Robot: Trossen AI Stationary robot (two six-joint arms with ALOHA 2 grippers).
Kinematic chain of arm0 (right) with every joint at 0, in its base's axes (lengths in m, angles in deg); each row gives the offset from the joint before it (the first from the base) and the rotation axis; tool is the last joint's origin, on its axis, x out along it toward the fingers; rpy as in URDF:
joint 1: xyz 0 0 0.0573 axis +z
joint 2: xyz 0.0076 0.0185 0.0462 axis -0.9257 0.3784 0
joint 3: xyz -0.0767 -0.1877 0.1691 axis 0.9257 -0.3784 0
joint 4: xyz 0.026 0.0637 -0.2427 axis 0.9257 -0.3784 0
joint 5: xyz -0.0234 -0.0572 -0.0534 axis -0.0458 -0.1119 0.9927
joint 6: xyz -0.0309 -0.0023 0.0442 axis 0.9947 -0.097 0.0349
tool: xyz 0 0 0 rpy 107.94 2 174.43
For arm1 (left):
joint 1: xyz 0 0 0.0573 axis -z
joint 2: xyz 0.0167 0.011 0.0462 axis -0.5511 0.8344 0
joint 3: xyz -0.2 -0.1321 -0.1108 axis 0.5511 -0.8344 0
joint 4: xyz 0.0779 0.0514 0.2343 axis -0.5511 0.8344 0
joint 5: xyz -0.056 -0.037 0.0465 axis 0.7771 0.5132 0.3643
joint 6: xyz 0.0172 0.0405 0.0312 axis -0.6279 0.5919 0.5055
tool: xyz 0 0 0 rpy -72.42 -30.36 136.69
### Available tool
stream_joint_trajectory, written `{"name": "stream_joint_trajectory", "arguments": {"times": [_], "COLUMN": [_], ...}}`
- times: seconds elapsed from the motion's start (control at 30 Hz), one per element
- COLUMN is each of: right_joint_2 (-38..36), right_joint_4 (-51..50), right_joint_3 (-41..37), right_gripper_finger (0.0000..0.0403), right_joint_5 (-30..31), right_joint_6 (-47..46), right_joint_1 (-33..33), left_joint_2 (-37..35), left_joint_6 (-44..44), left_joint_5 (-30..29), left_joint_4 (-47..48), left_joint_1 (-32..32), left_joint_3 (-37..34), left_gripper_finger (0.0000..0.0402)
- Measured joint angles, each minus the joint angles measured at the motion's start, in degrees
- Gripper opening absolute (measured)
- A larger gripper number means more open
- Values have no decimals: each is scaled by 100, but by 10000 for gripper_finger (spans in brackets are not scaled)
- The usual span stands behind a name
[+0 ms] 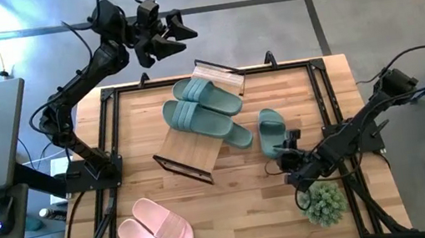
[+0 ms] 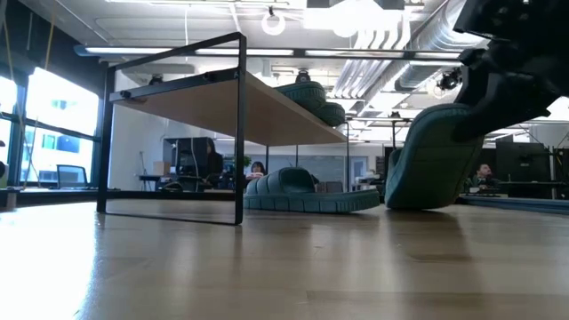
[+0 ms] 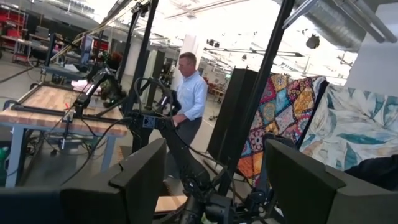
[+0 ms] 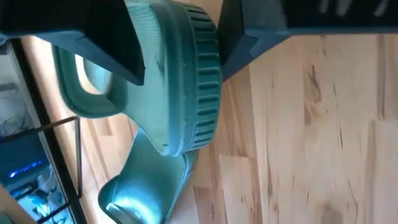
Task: Pick and place slides into the shelf
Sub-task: Put the green slide under the shelf
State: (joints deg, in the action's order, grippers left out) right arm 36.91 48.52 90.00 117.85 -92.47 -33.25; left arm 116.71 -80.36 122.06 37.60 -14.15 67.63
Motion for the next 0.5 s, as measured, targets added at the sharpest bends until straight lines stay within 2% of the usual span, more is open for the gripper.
{"name": "stream_joint_trajectory", "arguments": {"times": [0.13,0.5], "right_joint_2": [-32,-76], "right_joint_4": [143,252], "right_joint_3": [1,4], "right_gripper_finger": [209,275], "right_joint_5": [-35,-82], "right_joint_6": [-386,-702], "right_joint_1": [0,22], "left_joint_2": [0,0], "left_joint_6": [37,9], "left_joint_5": [2,4], "left_joint_4": [151,168], "left_joint_1": [0,0], "left_joint_3": [0,0], "left_gripper_finger": [253,253]}}
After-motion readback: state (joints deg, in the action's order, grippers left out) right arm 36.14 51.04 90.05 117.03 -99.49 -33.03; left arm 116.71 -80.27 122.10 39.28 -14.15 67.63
